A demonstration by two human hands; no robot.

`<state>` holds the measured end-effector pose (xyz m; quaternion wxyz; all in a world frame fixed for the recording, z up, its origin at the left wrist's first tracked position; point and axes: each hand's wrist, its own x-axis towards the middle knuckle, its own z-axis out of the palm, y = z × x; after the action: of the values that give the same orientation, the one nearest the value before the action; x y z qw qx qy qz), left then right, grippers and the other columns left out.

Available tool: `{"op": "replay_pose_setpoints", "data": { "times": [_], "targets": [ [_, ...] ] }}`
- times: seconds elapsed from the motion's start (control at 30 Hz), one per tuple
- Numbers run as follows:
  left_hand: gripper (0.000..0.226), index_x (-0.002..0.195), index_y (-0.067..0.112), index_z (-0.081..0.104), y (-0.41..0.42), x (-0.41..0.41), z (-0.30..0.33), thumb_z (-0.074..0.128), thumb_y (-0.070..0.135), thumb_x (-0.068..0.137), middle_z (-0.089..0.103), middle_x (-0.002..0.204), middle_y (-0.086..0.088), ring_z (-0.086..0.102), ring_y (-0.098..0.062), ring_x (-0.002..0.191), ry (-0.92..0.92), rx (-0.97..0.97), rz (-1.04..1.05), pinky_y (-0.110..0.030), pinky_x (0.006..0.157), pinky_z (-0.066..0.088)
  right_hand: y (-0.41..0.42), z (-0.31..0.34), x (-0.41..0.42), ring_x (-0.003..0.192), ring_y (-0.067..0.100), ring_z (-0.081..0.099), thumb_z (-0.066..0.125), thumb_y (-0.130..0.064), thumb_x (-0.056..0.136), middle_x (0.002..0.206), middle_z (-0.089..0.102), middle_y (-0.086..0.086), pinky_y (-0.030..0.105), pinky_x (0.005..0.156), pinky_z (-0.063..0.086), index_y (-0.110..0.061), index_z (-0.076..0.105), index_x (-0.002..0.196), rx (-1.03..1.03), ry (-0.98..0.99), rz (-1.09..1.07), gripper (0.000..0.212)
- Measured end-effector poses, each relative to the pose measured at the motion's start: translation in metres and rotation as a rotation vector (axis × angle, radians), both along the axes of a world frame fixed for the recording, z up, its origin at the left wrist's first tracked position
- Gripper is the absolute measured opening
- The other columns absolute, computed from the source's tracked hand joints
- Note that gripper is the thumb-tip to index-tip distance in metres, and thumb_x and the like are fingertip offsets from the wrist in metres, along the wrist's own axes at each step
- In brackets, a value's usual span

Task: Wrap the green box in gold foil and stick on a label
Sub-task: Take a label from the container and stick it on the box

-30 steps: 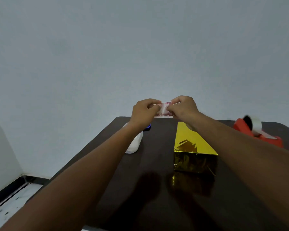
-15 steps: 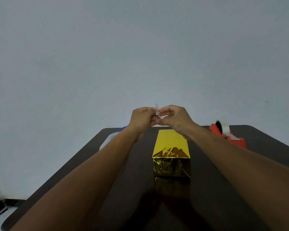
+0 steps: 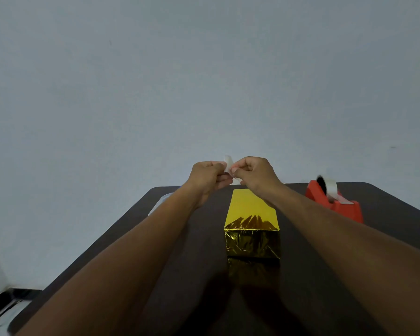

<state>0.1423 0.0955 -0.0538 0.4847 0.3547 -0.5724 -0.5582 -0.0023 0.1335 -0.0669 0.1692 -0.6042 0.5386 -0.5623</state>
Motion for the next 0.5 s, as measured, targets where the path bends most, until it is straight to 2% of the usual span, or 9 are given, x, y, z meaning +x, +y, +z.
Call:
{"op": "replay_pose_setpoints", "data": {
  "times": [0.13,0.17,0.23,0.3,0.4,0.5],
  "targets": [
    [0.012,0.096,-0.005,0.063,0.001,0.007,0.0,0.057,0.005,0.1,0.068,0.082,-0.014,0.072,-0.019,0.074,0.037,0.007,-0.017,-0.034,0.081,0.063,0.003,0.0,0.007,0.089,0.005,0.069,0.08,-0.023,0.086,0.094,0.074,-0.006,0.02,0.077,0.055,-0.018,0.074,0.096,-0.013,0.057,0.035,0.012],
    [0.013,0.1,-0.007,0.063,0.001,0.008,0.0,0.058,0.005,0.1,0.069,0.084,-0.015,0.073,-0.02,0.075,0.047,0.016,-0.015,-0.033,0.08,0.063,0.003,0.0,0.009,0.088,0.004,0.069,0.079,-0.021,0.086,0.093,0.073,-0.006,0.018,0.074,0.052,-0.018,0.074,0.094,-0.025,0.088,0.016,0.009],
    [0.022,0.111,-0.013,0.062,0.002,0.01,0.0,0.058,0.005,0.099,0.071,0.099,-0.024,0.075,-0.029,0.091,0.048,0.035,-0.005,-0.034,0.08,0.063,0.002,0.0,0.013,0.087,0.005,0.068,0.074,-0.016,0.09,0.091,0.073,-0.004,0.016,0.069,0.047,-0.017,0.074,0.091,-0.039,0.123,-0.027,0.002],
    [0.025,0.114,-0.014,0.061,0.003,0.011,-0.001,0.058,0.005,0.099,0.069,0.112,-0.029,0.072,-0.036,0.103,0.049,0.049,0.01,-0.033,0.078,0.063,0.0,0.0,0.015,0.089,0.009,0.067,0.07,-0.016,0.093,0.094,0.072,-0.002,0.016,0.067,0.047,-0.015,0.074,0.093,-0.036,0.127,-0.047,0.004],
    [0.015,0.105,-0.008,0.062,0.003,0.013,0.0,0.055,0.004,0.099,0.07,0.108,-0.026,0.073,-0.034,0.101,0.073,0.064,0.008,-0.03,0.074,0.063,-0.001,-0.001,0.018,0.093,0.015,0.067,0.066,-0.018,0.096,0.096,0.07,0.0,0.029,0.078,0.058,-0.019,0.069,0.091,-0.01,0.08,-0.039,0.005],
    [0.014,0.104,-0.006,0.058,0.002,0.012,0.001,0.049,0.004,0.099,0.07,0.103,-0.024,0.074,-0.033,0.1,0.101,0.084,0.01,-0.032,0.078,0.063,-0.003,0.0,0.018,0.094,0.018,0.068,0.064,-0.017,0.097,0.098,0.069,0.002,0.039,0.085,0.061,-0.02,0.066,0.092,0.019,-0.019,-0.017,0.006]
  ]
}}
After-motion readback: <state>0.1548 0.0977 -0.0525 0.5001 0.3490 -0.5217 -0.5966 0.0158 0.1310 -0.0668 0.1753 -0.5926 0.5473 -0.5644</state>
